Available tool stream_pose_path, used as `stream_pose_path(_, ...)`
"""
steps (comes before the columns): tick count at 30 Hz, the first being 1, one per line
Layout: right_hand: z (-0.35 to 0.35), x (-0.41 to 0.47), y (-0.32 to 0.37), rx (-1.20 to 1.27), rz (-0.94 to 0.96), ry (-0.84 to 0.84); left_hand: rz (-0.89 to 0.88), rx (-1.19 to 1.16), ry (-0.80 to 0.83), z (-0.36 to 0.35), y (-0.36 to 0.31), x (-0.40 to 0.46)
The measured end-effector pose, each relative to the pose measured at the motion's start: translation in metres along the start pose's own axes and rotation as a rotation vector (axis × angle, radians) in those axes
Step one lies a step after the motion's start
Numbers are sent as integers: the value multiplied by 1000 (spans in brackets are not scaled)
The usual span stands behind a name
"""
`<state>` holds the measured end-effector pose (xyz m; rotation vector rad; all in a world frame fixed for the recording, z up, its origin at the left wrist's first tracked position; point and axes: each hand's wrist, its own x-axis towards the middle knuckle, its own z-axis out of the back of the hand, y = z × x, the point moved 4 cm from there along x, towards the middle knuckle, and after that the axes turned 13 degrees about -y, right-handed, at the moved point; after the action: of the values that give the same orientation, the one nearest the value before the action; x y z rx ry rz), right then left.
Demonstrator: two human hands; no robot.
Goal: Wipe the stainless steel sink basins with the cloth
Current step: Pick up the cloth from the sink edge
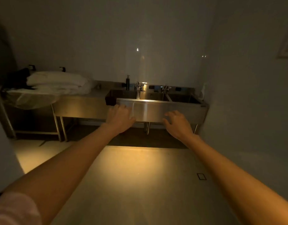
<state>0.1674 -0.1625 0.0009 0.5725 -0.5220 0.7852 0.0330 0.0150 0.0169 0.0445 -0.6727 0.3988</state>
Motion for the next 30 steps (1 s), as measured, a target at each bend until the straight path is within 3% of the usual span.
stream_pose_path(9, -73, 57, -68, 25, 15, 87, 90, 51, 122, -96, -12, 56)
stream_pose_path(16, -100, 116, -129, 59, 1, 85, 107, 12, 75, -149, -34, 110)
stream_pose_path(30, -209, 125, -171, 72, -13, 248, 160, 64, 219, -262, -17, 130)
